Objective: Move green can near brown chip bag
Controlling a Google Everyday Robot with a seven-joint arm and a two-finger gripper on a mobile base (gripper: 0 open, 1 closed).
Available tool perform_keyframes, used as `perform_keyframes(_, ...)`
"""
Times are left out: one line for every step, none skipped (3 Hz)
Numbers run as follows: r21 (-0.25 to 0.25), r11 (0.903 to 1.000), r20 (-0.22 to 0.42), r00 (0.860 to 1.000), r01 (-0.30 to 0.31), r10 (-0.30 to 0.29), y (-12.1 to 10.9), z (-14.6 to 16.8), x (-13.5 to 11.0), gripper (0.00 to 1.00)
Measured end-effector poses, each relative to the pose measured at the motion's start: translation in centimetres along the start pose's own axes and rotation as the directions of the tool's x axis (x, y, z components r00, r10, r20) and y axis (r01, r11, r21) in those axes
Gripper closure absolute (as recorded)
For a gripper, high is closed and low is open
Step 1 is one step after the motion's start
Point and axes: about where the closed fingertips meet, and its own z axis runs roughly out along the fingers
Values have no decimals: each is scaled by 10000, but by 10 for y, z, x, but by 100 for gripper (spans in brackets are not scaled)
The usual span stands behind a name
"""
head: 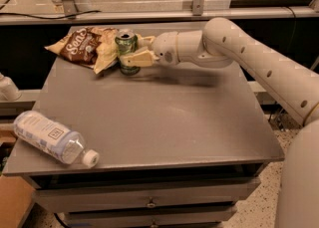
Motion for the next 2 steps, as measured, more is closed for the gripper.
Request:
perform_keyframes(-129,9998,57,9999,-137,137,3,-4,3,12)
perform_keyframes(-155,9997,102,9997,-208,210,4,-15,6,0)
